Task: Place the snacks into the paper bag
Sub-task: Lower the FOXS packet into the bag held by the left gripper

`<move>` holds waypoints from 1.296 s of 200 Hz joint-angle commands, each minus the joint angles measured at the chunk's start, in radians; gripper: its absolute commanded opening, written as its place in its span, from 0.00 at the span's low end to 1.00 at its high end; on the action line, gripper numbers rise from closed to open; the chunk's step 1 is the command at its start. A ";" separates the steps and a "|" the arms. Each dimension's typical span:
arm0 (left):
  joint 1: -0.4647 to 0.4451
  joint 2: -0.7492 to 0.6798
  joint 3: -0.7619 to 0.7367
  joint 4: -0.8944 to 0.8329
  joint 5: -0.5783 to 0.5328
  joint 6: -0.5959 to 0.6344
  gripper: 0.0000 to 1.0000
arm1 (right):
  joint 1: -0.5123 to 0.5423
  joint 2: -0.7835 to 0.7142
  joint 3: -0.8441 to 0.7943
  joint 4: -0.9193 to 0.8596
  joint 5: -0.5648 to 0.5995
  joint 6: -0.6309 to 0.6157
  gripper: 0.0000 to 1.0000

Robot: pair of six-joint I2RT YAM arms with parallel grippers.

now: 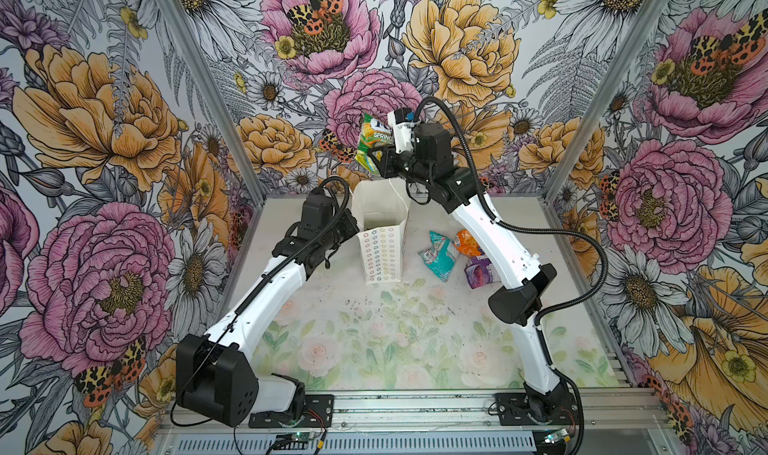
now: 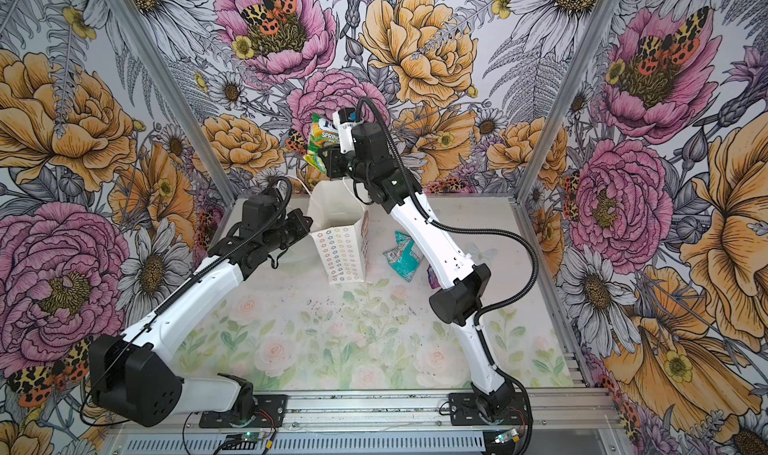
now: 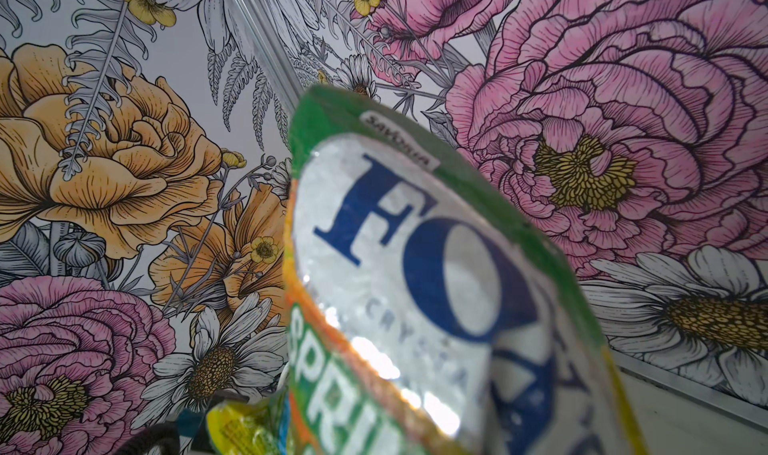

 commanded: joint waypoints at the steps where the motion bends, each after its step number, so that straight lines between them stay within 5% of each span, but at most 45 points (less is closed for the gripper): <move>1: 0.001 -0.021 -0.020 0.002 0.017 0.001 0.00 | 0.004 0.021 0.036 0.065 0.037 0.009 0.00; 131: 0.002 -0.015 -0.021 0.004 0.015 -0.002 0.00 | 0.004 0.008 -0.034 -0.088 0.083 -0.068 0.00; 259: -0.001 -0.015 -0.023 0.004 0.012 -0.004 0.00 | 0.045 0.003 -0.039 -0.219 0.318 -0.177 0.00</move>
